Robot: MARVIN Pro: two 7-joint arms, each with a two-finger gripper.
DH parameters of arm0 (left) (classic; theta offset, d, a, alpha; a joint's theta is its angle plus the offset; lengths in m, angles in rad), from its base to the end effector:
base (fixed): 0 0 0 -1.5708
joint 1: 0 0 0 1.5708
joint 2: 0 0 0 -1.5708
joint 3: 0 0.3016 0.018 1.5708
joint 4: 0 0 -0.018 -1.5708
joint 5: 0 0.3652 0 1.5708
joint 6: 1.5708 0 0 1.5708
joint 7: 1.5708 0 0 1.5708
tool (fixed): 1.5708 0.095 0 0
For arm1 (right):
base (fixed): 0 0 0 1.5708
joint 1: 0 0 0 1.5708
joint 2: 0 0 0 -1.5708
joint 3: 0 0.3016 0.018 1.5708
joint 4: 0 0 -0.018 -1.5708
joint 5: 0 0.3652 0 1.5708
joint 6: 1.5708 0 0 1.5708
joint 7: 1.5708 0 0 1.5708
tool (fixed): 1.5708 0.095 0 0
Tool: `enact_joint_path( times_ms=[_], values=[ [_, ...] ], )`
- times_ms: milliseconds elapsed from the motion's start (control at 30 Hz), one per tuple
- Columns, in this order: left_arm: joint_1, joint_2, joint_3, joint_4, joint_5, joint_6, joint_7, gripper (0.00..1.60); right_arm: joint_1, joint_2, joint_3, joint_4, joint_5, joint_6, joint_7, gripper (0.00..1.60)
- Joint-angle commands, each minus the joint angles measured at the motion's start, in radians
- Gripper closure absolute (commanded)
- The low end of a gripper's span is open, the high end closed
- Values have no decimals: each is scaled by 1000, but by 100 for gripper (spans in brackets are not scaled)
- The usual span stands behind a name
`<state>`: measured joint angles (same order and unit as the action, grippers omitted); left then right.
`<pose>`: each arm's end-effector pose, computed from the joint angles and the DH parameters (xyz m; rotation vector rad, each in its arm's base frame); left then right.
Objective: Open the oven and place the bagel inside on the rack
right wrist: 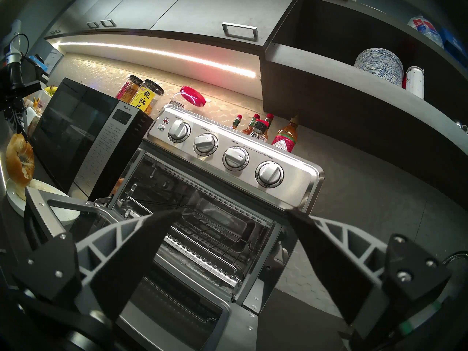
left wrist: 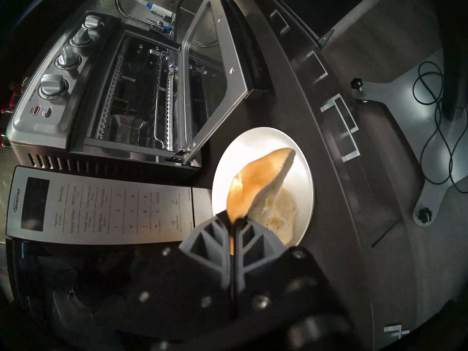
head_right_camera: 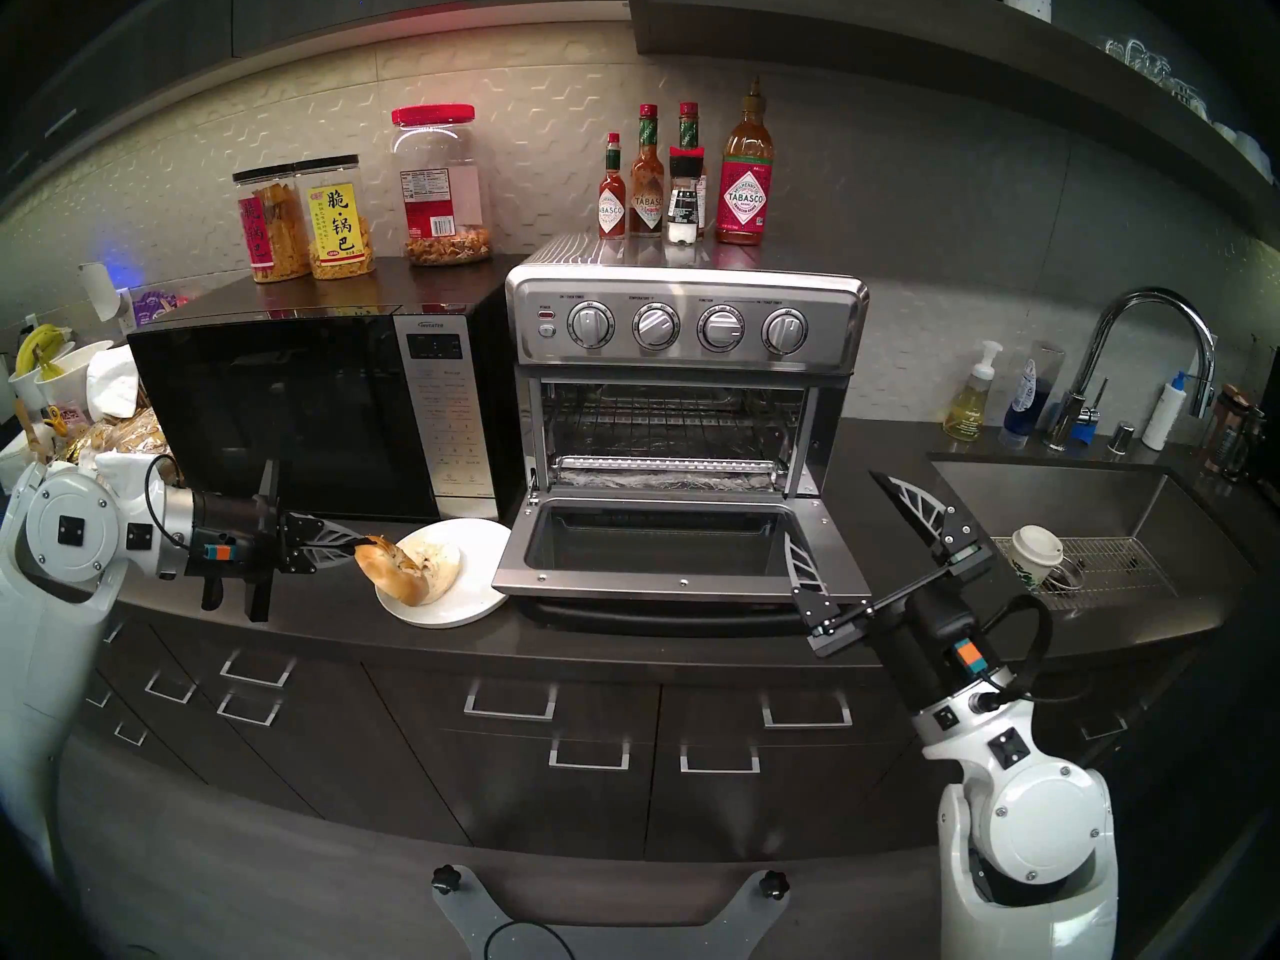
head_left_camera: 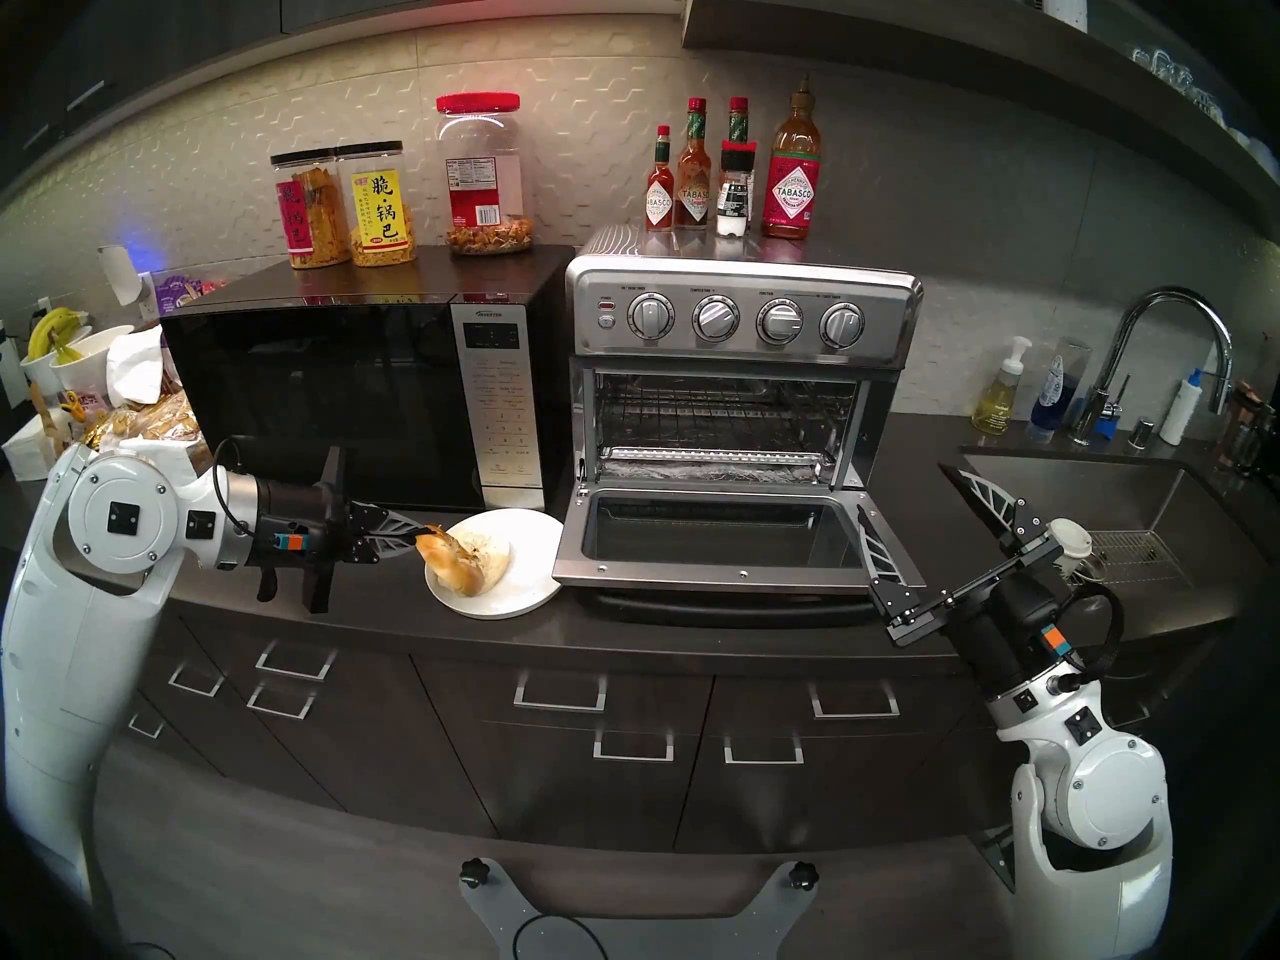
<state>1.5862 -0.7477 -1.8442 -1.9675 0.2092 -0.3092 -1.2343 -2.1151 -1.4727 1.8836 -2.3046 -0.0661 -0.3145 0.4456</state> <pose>0.4009 0.1411 -0.1101 -1.3508 2.2571 -1.3026 0.2971 -0.0654 -0.1701 1.5761 0.7850 2.4480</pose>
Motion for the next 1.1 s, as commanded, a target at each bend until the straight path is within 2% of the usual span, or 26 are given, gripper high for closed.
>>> enact_joint_path(
  times_ms=[0, 467, 1000, 1033, 1067],
  values=[
    [-110, 78, 57, 9, -14, 4, 4, 160, 5, 2, -1, -21, 4, -6, 1, 0],
    [-258, 121, 214, 79, 13, -13, -5, 160, 5, 2, -1, -21, 4, -6, 2, 0],
    [-418, 47, 355, 138, 94, -39, 2, 160, 5, 2, -1, -21, 4, -6, 1, 0],
    [-451, 37, 378, 150, 94, -37, -8, 160, 5, 2, -1, -20, 4, -6, 1, 0],
    [-440, 28, 371, 141, 101, -37, 1, 160, 5, 2, -1, -20, 4, -6, 1, 0]
  ],
)
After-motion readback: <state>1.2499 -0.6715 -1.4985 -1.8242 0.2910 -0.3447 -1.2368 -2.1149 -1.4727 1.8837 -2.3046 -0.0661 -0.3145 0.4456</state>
